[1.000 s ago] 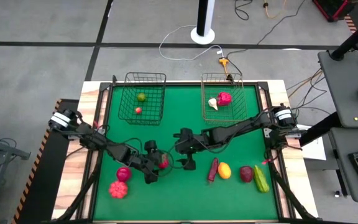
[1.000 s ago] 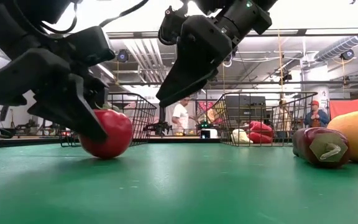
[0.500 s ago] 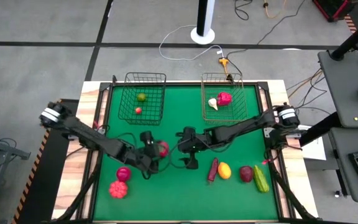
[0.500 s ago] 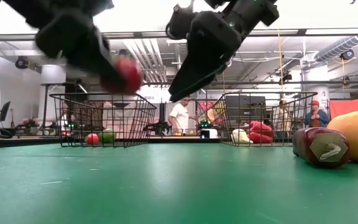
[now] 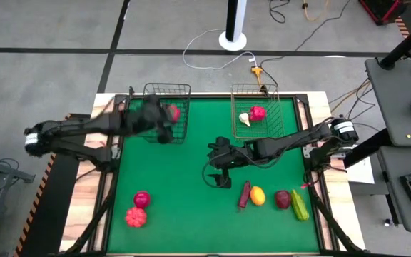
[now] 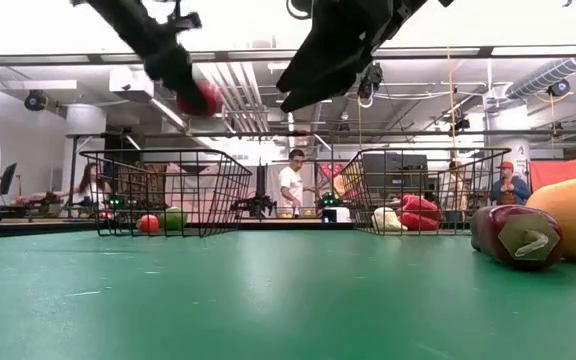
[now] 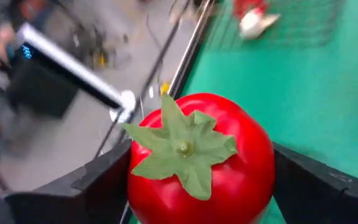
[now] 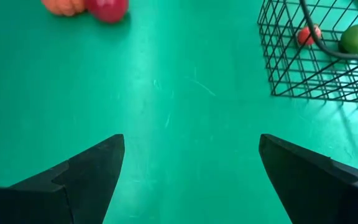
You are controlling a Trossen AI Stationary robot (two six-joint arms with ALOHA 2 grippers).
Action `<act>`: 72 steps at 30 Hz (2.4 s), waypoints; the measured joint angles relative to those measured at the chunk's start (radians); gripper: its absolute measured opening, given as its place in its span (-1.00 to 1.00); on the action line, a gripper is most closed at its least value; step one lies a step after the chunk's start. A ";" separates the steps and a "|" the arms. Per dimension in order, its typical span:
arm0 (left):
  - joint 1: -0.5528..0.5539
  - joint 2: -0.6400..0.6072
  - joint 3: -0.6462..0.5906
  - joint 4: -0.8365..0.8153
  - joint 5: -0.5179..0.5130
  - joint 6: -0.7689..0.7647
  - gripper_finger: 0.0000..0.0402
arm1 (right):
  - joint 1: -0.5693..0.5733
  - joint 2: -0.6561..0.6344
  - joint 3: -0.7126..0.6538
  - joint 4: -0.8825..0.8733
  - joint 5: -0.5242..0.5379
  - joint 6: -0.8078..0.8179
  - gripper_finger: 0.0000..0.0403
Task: Sort produce into baskets
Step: Put the right tomato into the black wire basket, then put the chili pepper into the gold wire basket
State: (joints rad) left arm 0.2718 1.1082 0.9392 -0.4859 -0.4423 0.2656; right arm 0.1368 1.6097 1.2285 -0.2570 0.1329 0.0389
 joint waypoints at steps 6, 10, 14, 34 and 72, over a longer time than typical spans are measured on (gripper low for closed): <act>0.412 0.096 -0.001 0.008 0.323 0.027 0.53 | 0.000 -0.005 -0.001 -0.002 0.000 0.002 0.81; 0.549 0.181 0.020 0.006 0.575 -0.017 0.53 | 0.000 0.000 -0.002 -0.001 0.000 0.002 0.81; 0.563 0.245 0.057 0.006 0.575 0.014 0.53 | 0.000 0.010 -0.003 -0.003 0.000 0.002 0.81; 0.552 0.493 0.108 0.084 0.537 0.022 0.53 | 0.000 0.011 -0.026 0.000 0.000 0.006 0.81; 0.249 0.149 0.034 0.040 0.658 -0.210 0.74 | 0.066 -0.119 -0.029 -0.257 -0.002 0.164 0.81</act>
State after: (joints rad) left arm 0.5208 1.2571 0.9736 -0.4454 0.2155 0.0556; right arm 0.2027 1.4903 1.1997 -0.5139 0.1314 0.2027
